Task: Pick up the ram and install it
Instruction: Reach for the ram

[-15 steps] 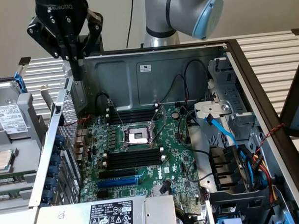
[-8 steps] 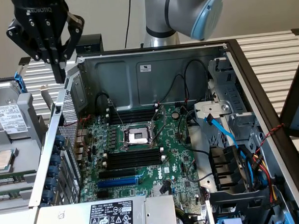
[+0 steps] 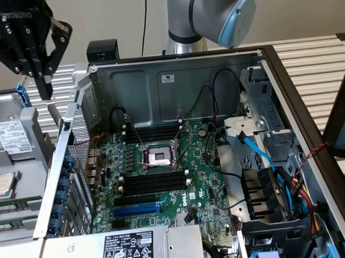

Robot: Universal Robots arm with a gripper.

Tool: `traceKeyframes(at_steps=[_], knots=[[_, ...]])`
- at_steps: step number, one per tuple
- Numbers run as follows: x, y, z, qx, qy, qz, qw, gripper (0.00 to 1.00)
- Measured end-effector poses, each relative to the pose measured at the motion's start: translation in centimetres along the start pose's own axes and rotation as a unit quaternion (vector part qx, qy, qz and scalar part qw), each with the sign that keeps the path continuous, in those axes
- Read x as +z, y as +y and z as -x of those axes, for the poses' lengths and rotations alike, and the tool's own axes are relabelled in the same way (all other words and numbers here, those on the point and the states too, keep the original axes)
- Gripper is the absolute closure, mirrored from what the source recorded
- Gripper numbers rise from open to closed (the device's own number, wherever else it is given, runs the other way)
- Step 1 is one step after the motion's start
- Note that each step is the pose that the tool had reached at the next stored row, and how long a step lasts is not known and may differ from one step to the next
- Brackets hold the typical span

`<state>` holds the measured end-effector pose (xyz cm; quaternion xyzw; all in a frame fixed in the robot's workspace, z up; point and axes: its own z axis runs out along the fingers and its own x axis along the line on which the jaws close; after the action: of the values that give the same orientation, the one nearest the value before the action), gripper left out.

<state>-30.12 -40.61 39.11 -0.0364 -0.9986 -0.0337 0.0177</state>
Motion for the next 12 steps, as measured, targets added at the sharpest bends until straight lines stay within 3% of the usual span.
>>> traceKeyframes(at_steps=[6, 12], knots=[[0.08, -0.3, -2.7, 0.0, 0.0044, 0.0002, 1.0, 0.89], [0.11, -0.37, -3.6, -0.025, 0.0065, -0.0007, 0.9997, 0.89]])
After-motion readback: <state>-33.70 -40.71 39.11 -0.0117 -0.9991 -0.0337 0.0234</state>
